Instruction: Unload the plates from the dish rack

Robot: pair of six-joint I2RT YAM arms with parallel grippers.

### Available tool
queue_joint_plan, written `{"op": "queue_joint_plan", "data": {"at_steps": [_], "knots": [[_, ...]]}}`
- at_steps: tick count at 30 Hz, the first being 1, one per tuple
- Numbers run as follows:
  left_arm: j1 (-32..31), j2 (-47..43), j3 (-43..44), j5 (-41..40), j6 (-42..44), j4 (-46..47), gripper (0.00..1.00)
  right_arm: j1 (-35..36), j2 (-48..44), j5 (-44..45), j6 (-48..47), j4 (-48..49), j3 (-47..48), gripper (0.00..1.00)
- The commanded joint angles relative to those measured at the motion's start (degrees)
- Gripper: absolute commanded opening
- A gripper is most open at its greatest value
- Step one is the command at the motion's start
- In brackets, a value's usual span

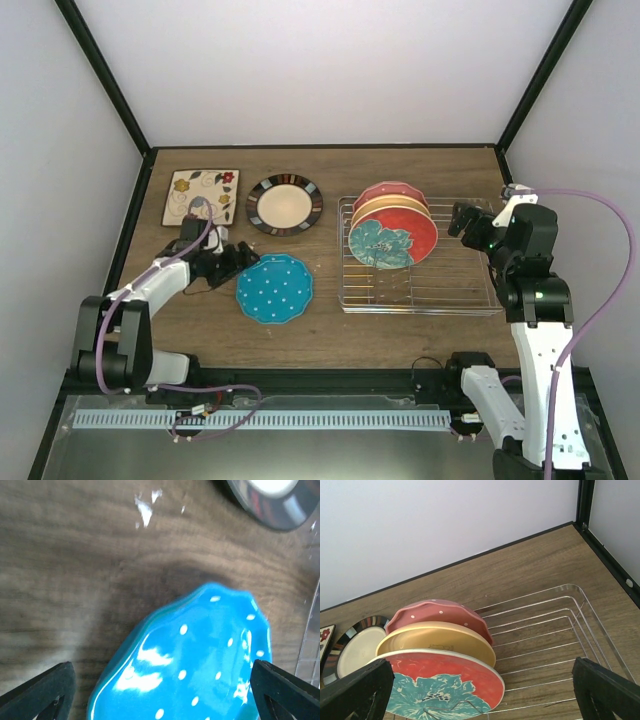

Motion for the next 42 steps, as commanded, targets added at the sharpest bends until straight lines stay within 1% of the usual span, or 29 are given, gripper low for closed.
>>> {"op": "queue_joint_plan", "data": {"at_steps": [1, 3, 5, 6, 8, 11, 13, 16, 17, 21, 24, 32, 42], "knots": [[0.4, -1.3, 5.7, -5.8, 2.9, -1.5, 0.98, 0.4, -0.4, -0.2, 0.9, 0.0, 1.2, 1.00], [0.6, -1.1, 10.2, -8.3, 5.5, -0.5, 0.98, 0.4, -0.5, -0.1, 1.0, -0.1, 1.3, 1.00], [0.3, -0.5, 16.0, -8.3, 8.5, 3.5, 0.97, 0.4, -0.9, 0.1, 1.0, -0.3, 1.2, 1.00], [-0.2, 0.4, 19.2, -7.8, 10.1, 6.0, 0.97, 0.4, -1.2, 0.3, 1.0, -0.4, 1.1, 1.00], [-2.2, 3.5, 26.1, -3.9, 13.7, 11.0, 0.95, 0.4, -1.5, 0.4, 1.0, -0.4, 0.8, 1.00], [-8.0, 10.9, 38.8, 4.0, 22.1, 12.6, 0.92, 0.4, -1.7, 0.2, 1.2, -0.3, 0.7, 1.00], [-14.1, 15.3, 46.6, 7.0, 30.8, 10.6, 0.91, 0.4, -1.7, 0.1, 1.4, -0.4, 1.1, 1.00], [-22.4, 20.5, 55.1, 7.3, 43.0, 6.1, 0.84, 0.4, -2.1, 0.8, 1.4, -1.3, 1.9, 1.00], [-24.6, 21.7, 56.4, 6.8, 46.3, 5.0, 0.82, 0.4, -2.5, 1.1, 1.4, -1.8, 2.3, 1.00], [-31.7, 24.1, 56.1, 2.4, 55.5, 4.5, 0.72, 0.4, -4.7, 3.0, 1.6, -4.0, 3.1, 1.00], [-34.1, 24.9, 54.8, 0.7, 58.4, 5.4, 0.69, 0.4, -6.1, 4.1, 2.0, -5.6, 3.3, 1.00], [-36.3, 27.1, 54.5, -1.3, 63.4, 5.8, 0.68, 0.4, -7.6, 5.6, 2.8, -6.8, 3.7, 1.00], [-37.5, 31.4, 55.7, -1.6, 65.8, 6.1, 0.68, 0.4, -7.8, 7.6, 2.8, -8.5, 5.2, 1.00]]}}
